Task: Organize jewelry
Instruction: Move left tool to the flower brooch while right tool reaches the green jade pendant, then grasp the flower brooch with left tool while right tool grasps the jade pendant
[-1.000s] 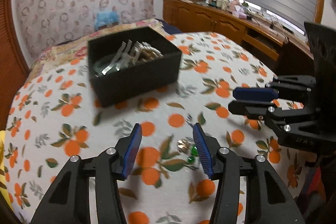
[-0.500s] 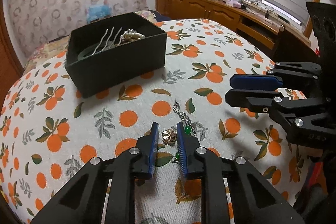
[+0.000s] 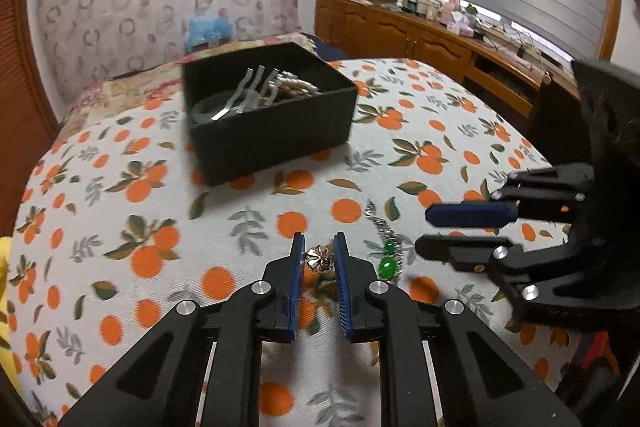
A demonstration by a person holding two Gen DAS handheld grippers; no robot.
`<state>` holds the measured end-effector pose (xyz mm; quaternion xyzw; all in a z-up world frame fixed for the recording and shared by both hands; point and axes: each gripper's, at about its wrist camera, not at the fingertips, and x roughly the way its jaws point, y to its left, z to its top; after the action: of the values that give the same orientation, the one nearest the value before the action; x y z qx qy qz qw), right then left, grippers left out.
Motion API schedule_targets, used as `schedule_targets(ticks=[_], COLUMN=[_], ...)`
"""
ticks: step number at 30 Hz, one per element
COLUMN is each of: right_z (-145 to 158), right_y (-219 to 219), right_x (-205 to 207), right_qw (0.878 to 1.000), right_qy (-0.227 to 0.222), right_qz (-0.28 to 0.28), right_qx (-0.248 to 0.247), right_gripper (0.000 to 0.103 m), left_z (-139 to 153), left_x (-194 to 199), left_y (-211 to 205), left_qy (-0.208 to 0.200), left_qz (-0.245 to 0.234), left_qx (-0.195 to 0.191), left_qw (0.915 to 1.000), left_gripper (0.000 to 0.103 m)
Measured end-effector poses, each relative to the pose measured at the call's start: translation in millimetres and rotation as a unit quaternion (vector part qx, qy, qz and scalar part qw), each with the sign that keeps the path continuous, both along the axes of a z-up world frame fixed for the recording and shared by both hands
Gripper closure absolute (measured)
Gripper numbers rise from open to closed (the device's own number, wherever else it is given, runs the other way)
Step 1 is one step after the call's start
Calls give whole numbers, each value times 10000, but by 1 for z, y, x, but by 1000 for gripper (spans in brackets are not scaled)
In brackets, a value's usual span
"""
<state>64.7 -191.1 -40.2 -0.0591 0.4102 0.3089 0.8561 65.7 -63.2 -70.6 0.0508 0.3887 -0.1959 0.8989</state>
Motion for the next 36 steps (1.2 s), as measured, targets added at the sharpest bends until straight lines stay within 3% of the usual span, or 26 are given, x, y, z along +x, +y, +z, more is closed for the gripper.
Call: schedule_targets(ticks=[13, 17, 20, 23, 24, 27, 36], right_z=[-9, -8, -9, -10, -10, -10, -9], right_y=[29, 38, 52, 54, 53, 48, 35], right_x=[14, 16, 9, 2, 0, -3, -10], right_qw=[9993, 9992, 9988, 9980, 9980, 9977, 9965], right_qy=[377, 374, 86, -36, -49, -86, -153], right_qz=[37, 70, 170, 250, 254, 242, 138], right_qx=[-4, -75, -455, -574, -575, -622, -806], right_gripper=[75, 60, 58, 61, 69, 79, 79], left_z=[4, 4, 4, 5, 5, 4, 5], left_x=[-6, -7, -8, -10, -10, -11, -12], left_y=[33, 34, 35, 39, 40, 42, 42], left_qy=[-74, -82, -88, -98, -98, -101, -128], left_qz=[378, 378, 402, 434, 446, 465, 439], left_qx=[-230, -250, -272, -286, -290, -301, -300], left_qw=[9990, 9989, 9988, 9986, 9985, 9984, 9985], left_gripper=[89, 89, 89, 89, 89, 89, 89])
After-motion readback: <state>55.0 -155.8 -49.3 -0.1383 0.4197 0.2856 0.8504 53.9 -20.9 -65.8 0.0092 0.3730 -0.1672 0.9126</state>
